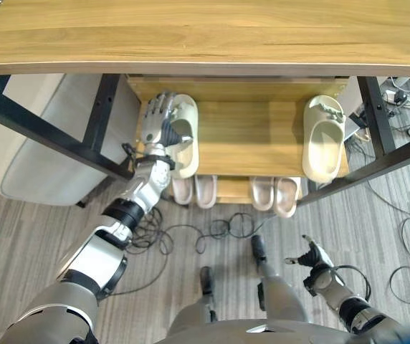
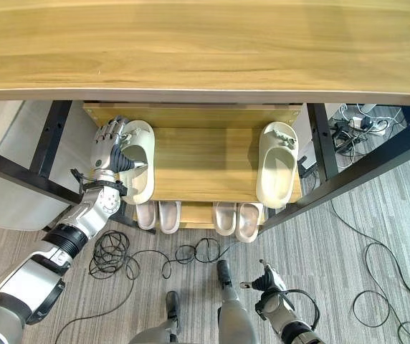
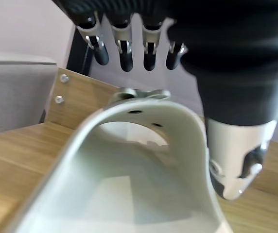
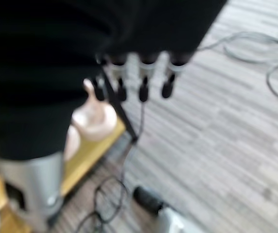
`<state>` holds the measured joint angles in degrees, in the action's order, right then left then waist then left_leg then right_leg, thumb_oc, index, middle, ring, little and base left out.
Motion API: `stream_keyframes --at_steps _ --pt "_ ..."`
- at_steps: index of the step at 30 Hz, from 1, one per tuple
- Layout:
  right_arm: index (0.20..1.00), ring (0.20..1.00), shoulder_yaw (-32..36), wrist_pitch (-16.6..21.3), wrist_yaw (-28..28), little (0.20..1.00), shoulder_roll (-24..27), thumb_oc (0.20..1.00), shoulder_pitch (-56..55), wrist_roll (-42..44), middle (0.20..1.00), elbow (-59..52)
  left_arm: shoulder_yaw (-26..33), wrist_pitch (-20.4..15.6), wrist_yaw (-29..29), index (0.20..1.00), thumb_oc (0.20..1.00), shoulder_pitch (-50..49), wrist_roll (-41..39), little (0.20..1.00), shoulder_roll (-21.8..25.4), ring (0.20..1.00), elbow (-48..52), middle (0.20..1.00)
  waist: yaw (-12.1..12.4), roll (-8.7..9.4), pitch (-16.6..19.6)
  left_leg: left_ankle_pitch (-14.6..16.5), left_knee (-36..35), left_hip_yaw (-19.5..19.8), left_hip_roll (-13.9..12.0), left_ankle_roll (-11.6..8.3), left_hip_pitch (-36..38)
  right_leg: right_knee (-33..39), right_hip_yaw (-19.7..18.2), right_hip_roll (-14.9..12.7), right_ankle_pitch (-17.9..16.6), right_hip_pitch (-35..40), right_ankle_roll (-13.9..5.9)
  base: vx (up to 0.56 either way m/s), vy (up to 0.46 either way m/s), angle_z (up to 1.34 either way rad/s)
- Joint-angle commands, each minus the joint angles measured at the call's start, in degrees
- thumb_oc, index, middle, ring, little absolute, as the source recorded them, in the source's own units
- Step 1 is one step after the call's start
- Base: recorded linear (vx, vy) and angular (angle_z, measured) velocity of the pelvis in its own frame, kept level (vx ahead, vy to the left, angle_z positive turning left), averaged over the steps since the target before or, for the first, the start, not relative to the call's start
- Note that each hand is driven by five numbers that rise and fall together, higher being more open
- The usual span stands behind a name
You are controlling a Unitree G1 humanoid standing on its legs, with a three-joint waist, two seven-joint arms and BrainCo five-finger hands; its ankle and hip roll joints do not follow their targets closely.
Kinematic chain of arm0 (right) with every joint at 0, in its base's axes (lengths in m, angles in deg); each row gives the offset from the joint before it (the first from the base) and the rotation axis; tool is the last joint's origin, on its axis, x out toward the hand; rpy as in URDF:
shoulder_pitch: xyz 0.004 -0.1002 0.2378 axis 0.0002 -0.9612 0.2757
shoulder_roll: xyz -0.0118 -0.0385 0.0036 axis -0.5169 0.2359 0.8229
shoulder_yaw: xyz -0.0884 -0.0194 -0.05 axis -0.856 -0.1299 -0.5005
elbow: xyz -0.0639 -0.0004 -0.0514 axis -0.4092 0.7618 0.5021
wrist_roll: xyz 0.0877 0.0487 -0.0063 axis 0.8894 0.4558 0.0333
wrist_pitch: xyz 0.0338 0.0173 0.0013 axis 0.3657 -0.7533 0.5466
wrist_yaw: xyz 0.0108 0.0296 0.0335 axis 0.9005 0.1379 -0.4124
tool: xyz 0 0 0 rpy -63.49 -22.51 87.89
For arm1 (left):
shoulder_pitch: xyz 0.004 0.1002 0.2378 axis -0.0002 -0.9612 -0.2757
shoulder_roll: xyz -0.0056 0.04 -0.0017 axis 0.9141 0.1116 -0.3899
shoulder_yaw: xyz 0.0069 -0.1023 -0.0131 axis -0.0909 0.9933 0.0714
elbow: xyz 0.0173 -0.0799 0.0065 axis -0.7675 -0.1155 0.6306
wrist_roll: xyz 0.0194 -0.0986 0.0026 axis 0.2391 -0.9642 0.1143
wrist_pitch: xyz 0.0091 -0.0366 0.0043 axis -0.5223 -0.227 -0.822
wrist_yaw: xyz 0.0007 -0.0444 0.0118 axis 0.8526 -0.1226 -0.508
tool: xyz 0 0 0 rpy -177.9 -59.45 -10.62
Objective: Arrange the slippers neatly on the shoe rack.
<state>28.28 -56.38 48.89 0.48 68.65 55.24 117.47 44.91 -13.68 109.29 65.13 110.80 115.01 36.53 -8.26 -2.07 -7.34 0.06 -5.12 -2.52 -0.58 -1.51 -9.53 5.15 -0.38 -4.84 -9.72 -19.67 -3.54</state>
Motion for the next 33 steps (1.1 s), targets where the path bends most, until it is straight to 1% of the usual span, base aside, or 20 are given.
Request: stream_keyframes --at_steps 1,4,6,7,8,13,17,24,31,33 --pt "1.000 1.000 1.0 2.0 1.9 1.000 -0.1 1.000 1.5 1.3 1.000 0.6 0.3 0.8 3.0 1.000 1.000 4.9 2.3 1.000 3.1 1.000 -2.7 1.000 1.1 -0.82 0.3 0.0 4.3 -1.3 -2.4 -2.98 -5.7 -9.9 2.1 -3.2 9.2 -2.0 -4.56 0.00 0.000 0.00" --pt "1.000 1.000 1.0 2.1 1.9 1.000 -0.1 1.000 1.2 1.3 1.000 0.6 0.3 1.2 3.3 1.000 1.000 5.2 3.0 1.000 3.0 1.000 -3.2 1.000 1.1 -0.78 0.4 0.1 4.3 -1.4 -2.4 -3.00 -5.9 -9.7 2.1 -3.2 9.2 -2.1 -4.58 0.00 0.000 0.00" --pt "1.000 1.000 0.9 2.4 2.2 1.000 -0.1 1.000 1.2 1.4 1.000 0.7 -0.2 2.2 4.1 1.000 1.000 6.1 4.4 1.000 2.8 1.000 -4.0 1.000 1.0 -0.71 0.5 0.2 4.5 -1.4 -2.5 -3.02 -6.1 -9.6 2.1 -3.1 9.2 -2.3 -4.55 0.00 0.000 0.00" --pt "1.000 1.000 0.9 2.4 2.2 1.000 -0.1 1.000 1.2 1.4 1.000 0.7 -0.2 2.2 4.1 0.784 0.784 6.2 4.4 0.784 2.8 0.784 -4.1 0.784 1.0 -0.71 0.5 0.2 4.5 -1.4 -2.5 -3.02 -6.1 -9.6 2.1 -3.1 9.2 -2.3 -4.55 0.01 -0.011 -0.03" --pt "1.000 1.000 0.8 2.4 2.3 1.000 -0.1 1.000 1.3 1.3 1.000 0.8 -0.3 2.3 4.1 0.200 0.200 6.3 4.6 0.200 2.8 0.200 -4.1 0.200 1.0 -0.67 0.5 0.2 4.6 -1.5 -2.5 -3.03 -6.2 -9.6 2.1 -3.1 9.2 -2.3 -4.55 0.00 0.000 0.00" --pt "1.000 1.000 0.9 2.4 2.5 1.000 -0.1 1.000 1.1 1.4 1.000 0.8 -0.3 2.6 3.7 0.200 0.200 6.2 5.2 0.200 2.7 0.200 -4.1 0.200 1.0 -0.75 0.6 0.3 4.7 -1.5 -2.5 -3.02 -6.4 -9.6 2.1 -3.0 9.1 -2.4 -4.52 0.00 0.000 0.00" --pt "1.000 1.000 0.7 2.5 2.6 1.000 -0.1 1.000 1.3 1.6 1.000 1.3 -1.4 3.2 3.8 0.200 0.200 7.7 5.7 0.200 1.8 0.200 -6.3 0.200 0.8 -0.77 0.9 0.3 4.6 -1.6 -2.6 -2.97 -6.3 -9.4 2.1 -2.9 9.1 -2.5 -4.44 0.00 0.000 0.00" --pt "1.000 1.000 0.4 2.5 3.2 1.000 -0.1 1.000 2.0 1.5 1.000 1.9 -2.5 3.4 3.9 0.200 0.200 8.7 6.6 0.200 1.5 0.200 -6.9 0.200 0.8 -0.81 1.0 0.5 4.7 -1.5 -2.6 -2.95 -6.3 -9.3 2.2 -2.9 9.1 -2.4 -4.44 0.00 0.000 0.00" --pt "1.000 1.000 0.2 2.1 4.0 1.000 0.2 1.000 2.6 0.0 1.000 1.6 -2.3 2.8 3.7 0.200 0.200 6.5 8.0 0.200 1.4 0.200 -2.5 0.200 1.1 -0.72 0.7 0.6 5.0 -1.4 -2.5 -2.89 -6.2 -9.6 2.2 -2.9 9.5 -2.0 -4.32 0.00 0.000 0.00" --pt "1.000 1.000 0.5 1.7 4.4 1.000 0.5 1.000 3.4 -0.7 1.000 1.4 -1.8 2.1 3.5 0.200 0.200 4.6 9.1 0.200 1.6 0.200 1.0 0.200 1.4 -0.60 0.6 0.7 5.1 -1.4 -2.5 -2.86 -6.1 -9.7 2.2 -2.9 9.5 -1.9 -4.27 0.00 0.000 0.00"
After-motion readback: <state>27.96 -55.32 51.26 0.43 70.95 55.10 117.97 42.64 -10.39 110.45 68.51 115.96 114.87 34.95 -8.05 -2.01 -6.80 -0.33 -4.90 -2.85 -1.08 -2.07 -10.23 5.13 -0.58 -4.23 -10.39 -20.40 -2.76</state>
